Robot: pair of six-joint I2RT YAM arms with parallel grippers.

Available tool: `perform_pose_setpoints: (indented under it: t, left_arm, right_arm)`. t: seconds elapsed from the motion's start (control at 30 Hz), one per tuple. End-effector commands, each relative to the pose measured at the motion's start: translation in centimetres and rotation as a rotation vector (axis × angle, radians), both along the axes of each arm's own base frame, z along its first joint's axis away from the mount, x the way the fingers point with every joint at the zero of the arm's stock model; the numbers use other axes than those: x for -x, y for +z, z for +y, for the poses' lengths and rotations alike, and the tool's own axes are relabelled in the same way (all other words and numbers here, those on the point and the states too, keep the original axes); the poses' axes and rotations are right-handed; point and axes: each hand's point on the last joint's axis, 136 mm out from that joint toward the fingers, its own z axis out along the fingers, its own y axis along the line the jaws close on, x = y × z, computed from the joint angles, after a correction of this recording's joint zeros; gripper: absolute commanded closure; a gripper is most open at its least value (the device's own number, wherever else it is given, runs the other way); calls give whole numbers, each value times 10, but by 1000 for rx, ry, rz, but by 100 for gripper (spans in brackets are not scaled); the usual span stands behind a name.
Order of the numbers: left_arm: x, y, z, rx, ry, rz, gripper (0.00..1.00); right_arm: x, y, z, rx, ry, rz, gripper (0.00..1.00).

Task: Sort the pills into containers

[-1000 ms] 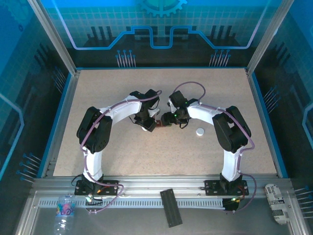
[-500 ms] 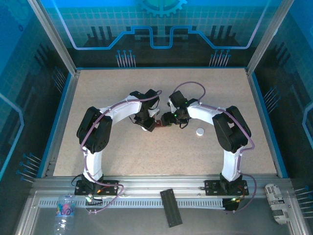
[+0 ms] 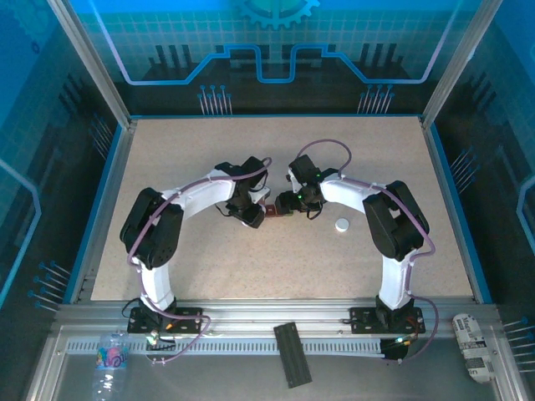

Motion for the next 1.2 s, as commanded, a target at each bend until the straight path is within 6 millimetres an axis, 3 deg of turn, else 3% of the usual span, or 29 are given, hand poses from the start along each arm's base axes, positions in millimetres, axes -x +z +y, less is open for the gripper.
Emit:
perform_pose_setpoints:
  t: [0.0,0.43,0.57,0.93,1.17]
  left_arm:
    - [-2,14,-7,77,23,-46,100]
    - [-1,23,-13,192,61,-133,100]
    - [-1,34,-18,266,53,-192,100]
    - [-10,92,-26,503,58,-504,100]
    - [-11,141,-33,675,40,-698,100]
  right_arm:
    - [15,-21,-2,33,2,67,19]
    - [15,-21,-1,26,0,70,19]
    - [15,-19,1,17,0,71,19]
    - [5,0,12,-28,3,51,18]
    - [-7,21,17,-52,-1,28,18]
